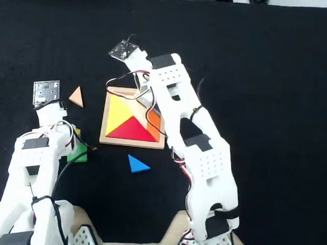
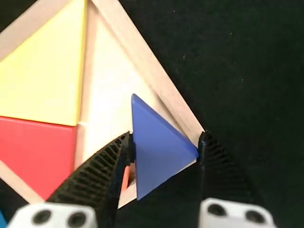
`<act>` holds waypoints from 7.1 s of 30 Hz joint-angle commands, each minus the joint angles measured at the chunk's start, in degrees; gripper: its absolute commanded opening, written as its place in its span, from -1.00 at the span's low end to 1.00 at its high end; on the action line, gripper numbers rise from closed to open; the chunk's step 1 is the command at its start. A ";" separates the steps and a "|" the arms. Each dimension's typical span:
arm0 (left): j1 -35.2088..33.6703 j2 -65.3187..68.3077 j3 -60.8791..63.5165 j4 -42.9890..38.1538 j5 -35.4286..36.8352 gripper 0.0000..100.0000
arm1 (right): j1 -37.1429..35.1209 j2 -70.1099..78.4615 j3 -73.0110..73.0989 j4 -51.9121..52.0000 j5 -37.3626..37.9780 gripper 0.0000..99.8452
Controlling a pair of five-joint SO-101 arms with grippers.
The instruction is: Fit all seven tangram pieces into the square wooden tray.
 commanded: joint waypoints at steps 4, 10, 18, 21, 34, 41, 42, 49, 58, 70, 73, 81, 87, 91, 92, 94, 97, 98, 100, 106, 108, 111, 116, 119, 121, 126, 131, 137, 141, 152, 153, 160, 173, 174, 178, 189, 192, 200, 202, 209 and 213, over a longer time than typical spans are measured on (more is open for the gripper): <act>0.75 -0.62 -0.48 -0.88 -0.09 -0.62 | -0.88 -0.48 -2.95 -1.05 -5.27 -0.60; 0.75 -0.62 -0.48 -0.88 -0.09 -0.62 | -0.88 -0.40 -2.77 -1.23 -5.71 -0.60; 0.75 -0.62 -0.48 -0.88 -0.09 -0.62 | -1.85 1.36 -3.21 -1.14 -7.30 -0.60; 0.75 -0.62 -0.48 -0.88 -0.18 -0.62 | -1.76 2.59 -3.21 -0.97 -7.21 -0.60; 0.75 -0.62 -0.48 -0.88 -0.18 -0.62 | -1.49 1.01 -3.21 -0.88 -7.65 -0.60; 0.75 -0.62 -0.40 -0.88 -0.09 -0.62 | -1.49 0.92 -3.12 -0.79 -7.65 -0.36; 0.75 -0.62 -0.40 -0.88 -0.09 -0.62 | -1.49 0.92 -3.21 -0.79 -7.65 -0.33; 0.75 -0.62 -0.40 -0.88 -0.09 -0.62 | -0.88 0.84 -3.74 -0.79 -7.21 -0.42; 0.75 -0.62 -0.40 -0.88 -0.09 -0.62 | 1.76 0.84 -6.64 0.62 -7.21 -0.49; 0.75 -0.62 -0.40 -0.88 0.00 -0.62 | 2.81 -1.19 -11.12 7.03 -7.56 -0.49; 0.75 -0.62 -0.40 -0.88 0.00 -0.62 | 5.01 -6.29 -14.90 14.51 -7.74 -0.61; 0.40 -0.70 -1.01 -0.88 0.00 -0.61 | 8.88 -18.07 -11.30 24.70 -9.49 -0.97; -1.36 -0.70 -2.42 -0.44 0.00 -0.62 | 11.25 -27.21 0.66 23.12 -10.90 -0.98; -1.36 -1.05 -2.07 -0.44 0.00 -0.62 | 12.84 -38.81 9.27 20.40 -12.66 -0.98; -1.36 -1.14 -2.07 -0.44 0.00 -0.62 | 12.84 -41.98 12.35 19.43 -12.75 -0.98; -1.36 -1.14 -2.07 -0.44 0.00 -0.62 | 12.57 -47.52 19.74 16.26 -12.75 -0.98; -1.27 -1.14 -2.07 -0.44 0.00 -0.62 | 12.48 -53.85 31.96 9.23 -12.84 -0.98; -1.27 -1.14 -2.07 -0.44 0.00 -0.62 | 12.66 -55.25 35.74 6.24 -12.84 -0.98; -1.27 -1.14 -2.07 -0.44 0.00 -0.62 | 12.75 -57.36 42.77 0.53 -13.19 -0.98; -0.13 -0.70 -1.89 -0.44 0.09 -0.62 | 12.84 -57.45 52.53 -9.85 -21.63 -0.98; 1.19 -0.62 -1.36 -0.44 0.09 -0.62 | 12.84 -56.40 53.58 -11.25 -22.24 -0.98; 2.86 -1.14 -0.31 -0.79 0.00 -0.62 | 12.84 -54.11 55.60 -13.89 -22.24 -0.98; 3.30 -1.14 -0.04 -0.79 -0.44 -0.62 | 14.68 -52.88 61.58 -21.63 -24.26 -0.98; 3.03 -1.14 -0.48 -0.79 -0.44 -0.62 | 17.05 -54.55 65.36 -26.90 -26.73 -0.98; 2.68 -1.23 -1.01 -0.70 -0.44 -0.62 | 17.14 -55.78 68.09 -30.15 -26.55 -0.98; -4.44 -1.32 -14.11 11.34 -0.44 -0.62 | 15.56 -56.40 71.16 -34.20 -26.55 -0.98; -12.35 2.29 -40.92 31.74 -8.53 -0.61 | 14.68 -53.67 70.99 -34.64 -26.55 -0.98; -7.34 18.29 -61.85 45.98 -26.29 -0.62 | 14.68 -46.99 66.68 -34.46 -26.55 -0.98; -2.07 30.95 -69.49 46.33 -16.26 -0.62 | 14.68 -44.18 65.36 -34.11 -26.55 -0.98; 2.15 50.73 -74.42 37.63 7.91 -0.61 | 14.68 -43.82 65.36 -34.55 -26.55 -0.98; 2.15 51.78 -74.42 36.22 8.18 -0.61 | 14.68 -43.82 65.36 -34.55 -26.55 -0.98; 2.24 58.46 -74.59 27.52 8.53 -0.61 | 14.68 -43.82 65.36 -34.55 -26.55 -0.98; 2.59 62.24 -75.12 24.00 12.40 -0.49 | 14.68 -43.91 65.36 -34.55 -26.55 -0.98; 2.51 62.15 -75.12 24.00 12.31 -0.49 | 14.68 -43.91 65.36 -34.55 -26.55 -0.98; 2.07 61.19 -77.14 24.00 9.76 -0.49 | 14.68 -43.91 65.36 -34.55 -26.46 -0.98; 2.24 61.19 -79.52 23.91 -2.20 -0.50 | 14.68 -43.91 65.36 -34.55 -26.46 -0.98; 2.15 61.36 -79.25 23.91 -3.52 -0.50 | 14.68 -43.91 65.36 -34.55 -26.46 -0.98; -0.04 70.68 -85.14 24.18 -3.25 -0.50 | 14.68 -43.74 65.36 -34.55 -26.46 -0.98; -0.13 71.38 -87.34 26.64 -3.16 -0.50 | 14.68 -43.74 65.36 -34.55 -26.46 -0.98; 0.22 71.65 -93.23 34.73 1.49 -0.50 | 14.68 -43.82 65.36 -34.55 -26.46 -0.98; 0.13 72.00 -93.05 36.57 3.43 -0.50 | 14.68 -43.82 65.36 -34.55 -26.46 -0.98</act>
